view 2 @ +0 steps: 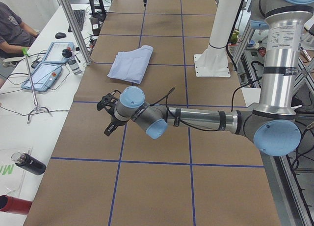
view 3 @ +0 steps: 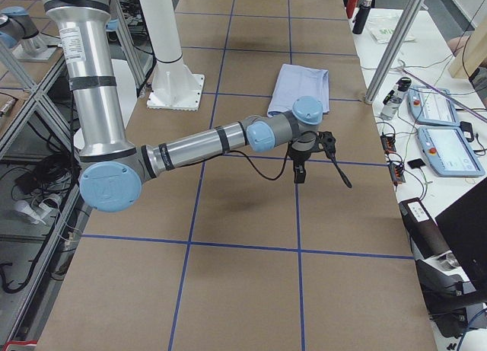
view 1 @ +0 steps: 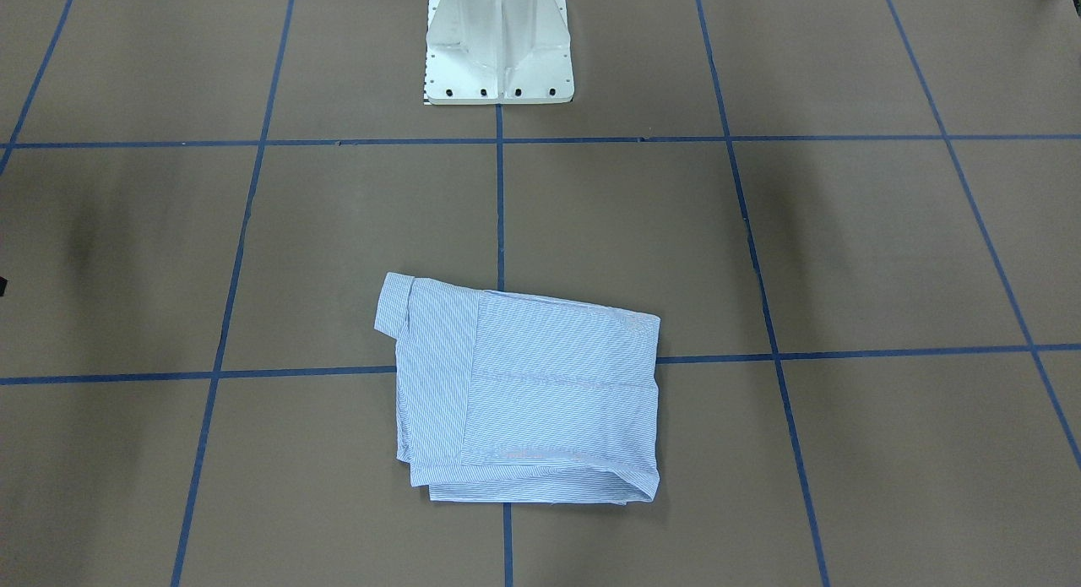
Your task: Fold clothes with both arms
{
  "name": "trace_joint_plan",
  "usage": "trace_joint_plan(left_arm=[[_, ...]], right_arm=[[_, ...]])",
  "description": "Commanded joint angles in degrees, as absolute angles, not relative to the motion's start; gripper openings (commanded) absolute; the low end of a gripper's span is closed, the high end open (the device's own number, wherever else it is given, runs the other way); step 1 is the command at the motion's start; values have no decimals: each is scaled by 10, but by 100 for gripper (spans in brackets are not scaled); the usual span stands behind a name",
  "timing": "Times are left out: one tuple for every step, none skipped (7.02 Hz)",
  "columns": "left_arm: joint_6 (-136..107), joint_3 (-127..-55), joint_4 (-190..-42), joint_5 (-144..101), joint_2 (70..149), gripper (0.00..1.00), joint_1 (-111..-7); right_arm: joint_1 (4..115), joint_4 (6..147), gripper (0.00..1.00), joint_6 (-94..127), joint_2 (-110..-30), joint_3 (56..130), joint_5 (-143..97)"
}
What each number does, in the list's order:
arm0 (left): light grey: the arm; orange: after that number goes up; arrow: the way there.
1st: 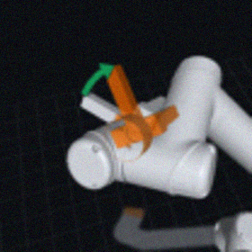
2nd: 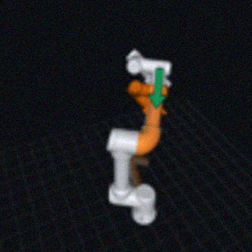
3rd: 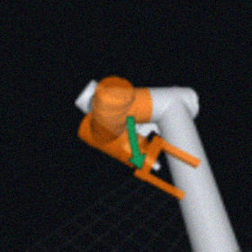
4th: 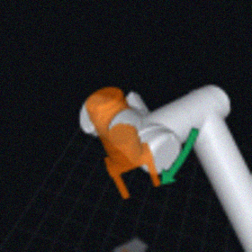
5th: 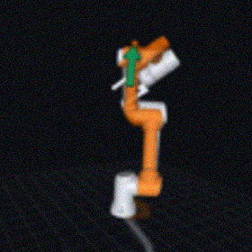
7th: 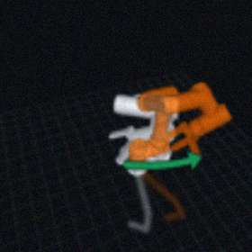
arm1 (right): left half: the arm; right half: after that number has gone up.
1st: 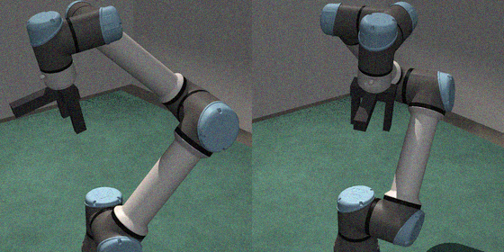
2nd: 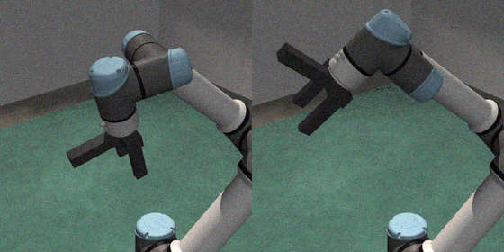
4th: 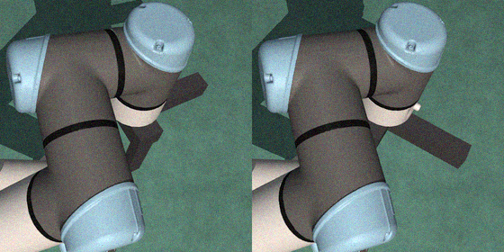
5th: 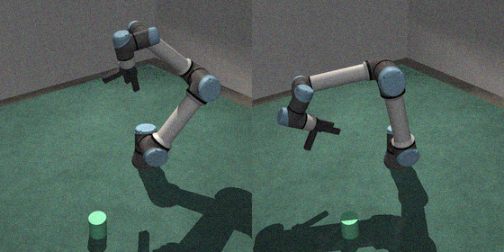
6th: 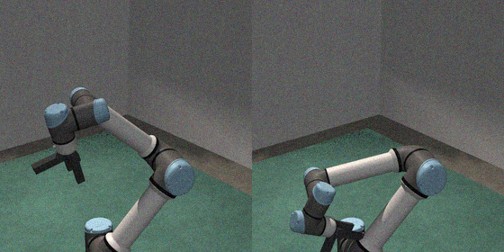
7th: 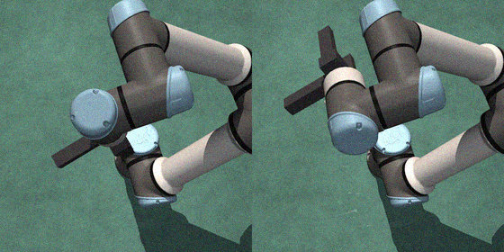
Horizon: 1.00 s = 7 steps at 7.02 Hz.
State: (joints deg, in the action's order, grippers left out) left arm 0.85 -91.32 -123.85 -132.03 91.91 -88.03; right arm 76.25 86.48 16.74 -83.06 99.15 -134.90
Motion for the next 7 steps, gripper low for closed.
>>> trace_joint_plan(left_arm=[[83,-948,-1097,-1318,922,99,-918],[83,-950,-1074,-1319,922,99,-918],[83,-955,-1073,-1319,914,99,-918],[83,-961,-1073,-1316,902,99,-920],[88,-962,-1084,-1316,887,99,-919],[83,-961,-1082,-1319,888,100,-919],[82,-969,-1075,-1322,887,100,-923]], right_arm=[[803,865,100,98,-853,990,-1354],[803,865,100,97,-853,988,-1351],[803,865,100,97,-853,990,-1351],[803,865,100,97,-855,991,-1351],[803,865,100,98,-856,991,-1347],[802,865,100,98,-855,988,-1346],[807,865,100,98,-861,991,-1349]])
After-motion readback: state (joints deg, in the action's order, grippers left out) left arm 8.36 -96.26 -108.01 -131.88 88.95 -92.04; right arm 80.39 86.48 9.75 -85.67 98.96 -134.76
